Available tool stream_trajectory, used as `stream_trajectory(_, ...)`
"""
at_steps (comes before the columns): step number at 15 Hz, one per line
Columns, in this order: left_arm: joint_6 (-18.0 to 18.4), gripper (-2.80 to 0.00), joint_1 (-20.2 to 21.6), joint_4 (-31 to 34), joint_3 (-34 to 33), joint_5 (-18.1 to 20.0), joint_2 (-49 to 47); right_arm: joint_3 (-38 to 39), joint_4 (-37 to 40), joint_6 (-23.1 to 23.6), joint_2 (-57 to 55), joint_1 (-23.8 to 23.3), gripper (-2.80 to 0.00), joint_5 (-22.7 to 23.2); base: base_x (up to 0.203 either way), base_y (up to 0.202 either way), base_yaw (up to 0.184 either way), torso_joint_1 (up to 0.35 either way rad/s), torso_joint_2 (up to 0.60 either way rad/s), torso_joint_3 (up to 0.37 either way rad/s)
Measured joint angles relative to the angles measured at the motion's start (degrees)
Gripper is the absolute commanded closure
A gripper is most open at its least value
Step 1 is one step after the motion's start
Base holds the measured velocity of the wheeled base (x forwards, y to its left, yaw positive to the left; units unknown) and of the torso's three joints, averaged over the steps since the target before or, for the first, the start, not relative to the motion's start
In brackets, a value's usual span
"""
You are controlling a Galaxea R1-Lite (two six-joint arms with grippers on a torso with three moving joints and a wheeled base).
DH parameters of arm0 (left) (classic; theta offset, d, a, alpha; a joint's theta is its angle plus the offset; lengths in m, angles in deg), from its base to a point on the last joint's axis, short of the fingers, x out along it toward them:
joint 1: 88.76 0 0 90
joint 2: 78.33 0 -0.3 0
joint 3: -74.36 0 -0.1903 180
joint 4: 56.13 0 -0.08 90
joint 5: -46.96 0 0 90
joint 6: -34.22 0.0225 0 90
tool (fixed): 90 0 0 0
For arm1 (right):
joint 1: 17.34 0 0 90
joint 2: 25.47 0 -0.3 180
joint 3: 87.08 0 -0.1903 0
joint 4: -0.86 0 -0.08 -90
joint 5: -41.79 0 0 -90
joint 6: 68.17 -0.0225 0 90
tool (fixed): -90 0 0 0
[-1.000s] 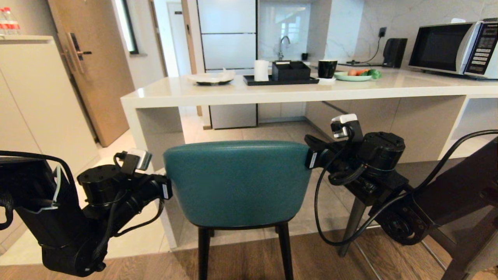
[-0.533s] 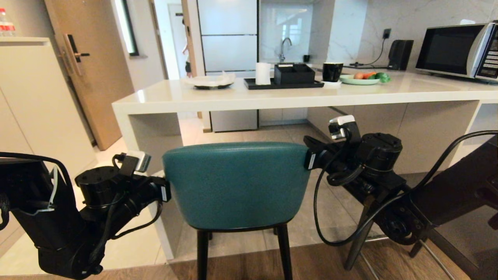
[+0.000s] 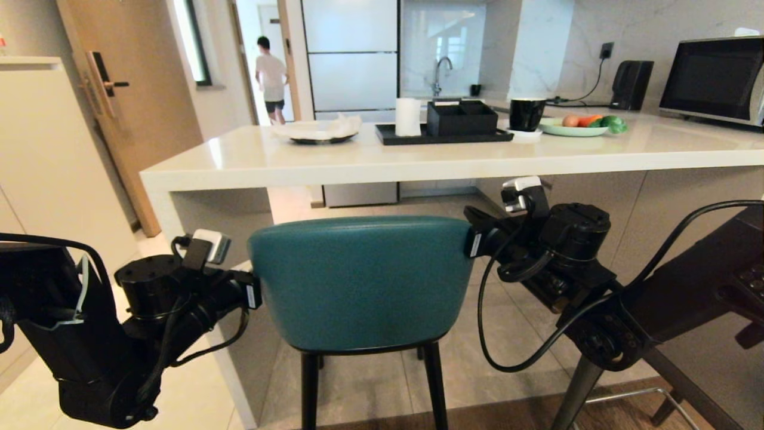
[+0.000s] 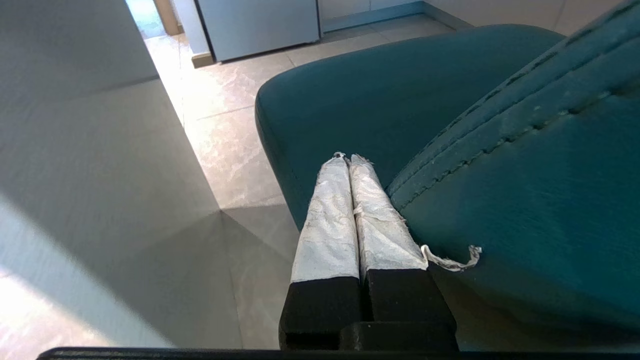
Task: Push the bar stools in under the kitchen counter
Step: Push the blue chair back under the dining table
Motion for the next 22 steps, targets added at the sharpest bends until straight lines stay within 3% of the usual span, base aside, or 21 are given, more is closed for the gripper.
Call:
stream_trajectory(11, -0.1, 0.00, 0.1, -0.1, 0.1, 0.1, 0.0, -0.5, 0.0, 0.2, 0.0, 0.6, 0.00, -0.2, 0.185, 0.000, 0.002, 0.002, 0.00, 0.002)
stream_trajectory(17, -0.3, 0.00, 0.1, -0.3, -0.6, 0.1, 0.3, 0.1, -0.7, 0.2, 0.0, 0.7, 0.00, -0.3, 0.014, 0.000, 0.000, 0.002, 0.00, 0.000)
stream_trajectory(22, -0.3, 0.00, 0.5, -0.2, -6.5, -1.7, 4.5, 3.8, -0.8, 0.1, 3.1, 1.1, 0.00, 0.0, 0.000, 0.000, 0.000, 0.000, 0.00, 0.000)
